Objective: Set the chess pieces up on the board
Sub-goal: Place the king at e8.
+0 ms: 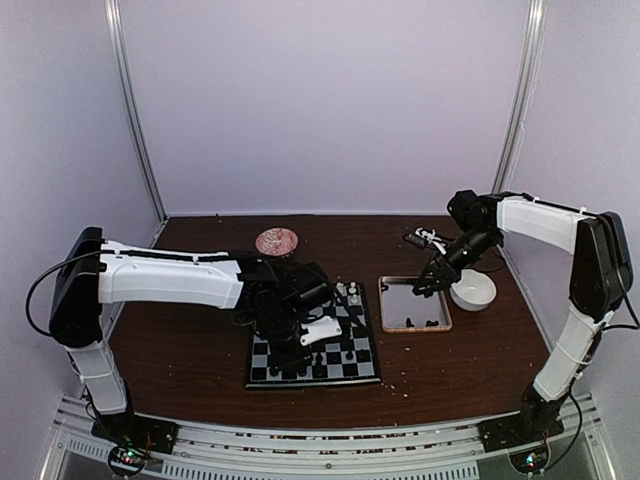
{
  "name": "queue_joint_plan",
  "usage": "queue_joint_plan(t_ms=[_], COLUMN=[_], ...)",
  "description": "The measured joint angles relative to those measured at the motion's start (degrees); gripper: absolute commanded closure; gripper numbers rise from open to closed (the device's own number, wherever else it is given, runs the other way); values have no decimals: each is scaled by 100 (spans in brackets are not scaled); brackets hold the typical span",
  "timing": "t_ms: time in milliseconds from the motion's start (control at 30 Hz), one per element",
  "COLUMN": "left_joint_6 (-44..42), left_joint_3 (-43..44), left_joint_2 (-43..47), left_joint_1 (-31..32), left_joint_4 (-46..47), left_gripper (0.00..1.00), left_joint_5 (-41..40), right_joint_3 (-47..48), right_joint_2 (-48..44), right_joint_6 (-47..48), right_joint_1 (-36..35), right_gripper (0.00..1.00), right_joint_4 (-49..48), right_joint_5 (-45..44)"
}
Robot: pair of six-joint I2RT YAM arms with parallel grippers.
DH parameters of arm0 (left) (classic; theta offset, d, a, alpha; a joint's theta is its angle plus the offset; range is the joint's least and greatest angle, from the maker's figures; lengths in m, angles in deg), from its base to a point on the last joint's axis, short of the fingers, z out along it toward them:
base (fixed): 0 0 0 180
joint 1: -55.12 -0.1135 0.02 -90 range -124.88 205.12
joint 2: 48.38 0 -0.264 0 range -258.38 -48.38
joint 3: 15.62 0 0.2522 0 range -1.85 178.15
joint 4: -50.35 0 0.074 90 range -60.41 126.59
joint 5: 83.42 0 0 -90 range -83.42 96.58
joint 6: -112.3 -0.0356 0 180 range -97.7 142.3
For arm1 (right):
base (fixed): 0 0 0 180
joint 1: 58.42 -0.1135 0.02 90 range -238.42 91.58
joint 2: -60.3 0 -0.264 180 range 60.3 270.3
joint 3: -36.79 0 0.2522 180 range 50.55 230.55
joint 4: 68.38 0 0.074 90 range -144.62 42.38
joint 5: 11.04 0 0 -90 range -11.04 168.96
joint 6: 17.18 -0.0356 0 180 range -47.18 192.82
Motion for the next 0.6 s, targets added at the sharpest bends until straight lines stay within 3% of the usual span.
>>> queue_joint_plan(t_ms=[600], left_joint_6=[0], left_joint_3=[50], left_joint_2=[-284], left_joint_1=[0], left_joint_4=[166], left_gripper=[100], left_joint_5=[-208], right_joint_3=[-7], right_joint_2=[57], right_joint_6=[35], right_joint_1=[0], right_gripper=[55], right_joint_4=[7], right_joint_5=[2])
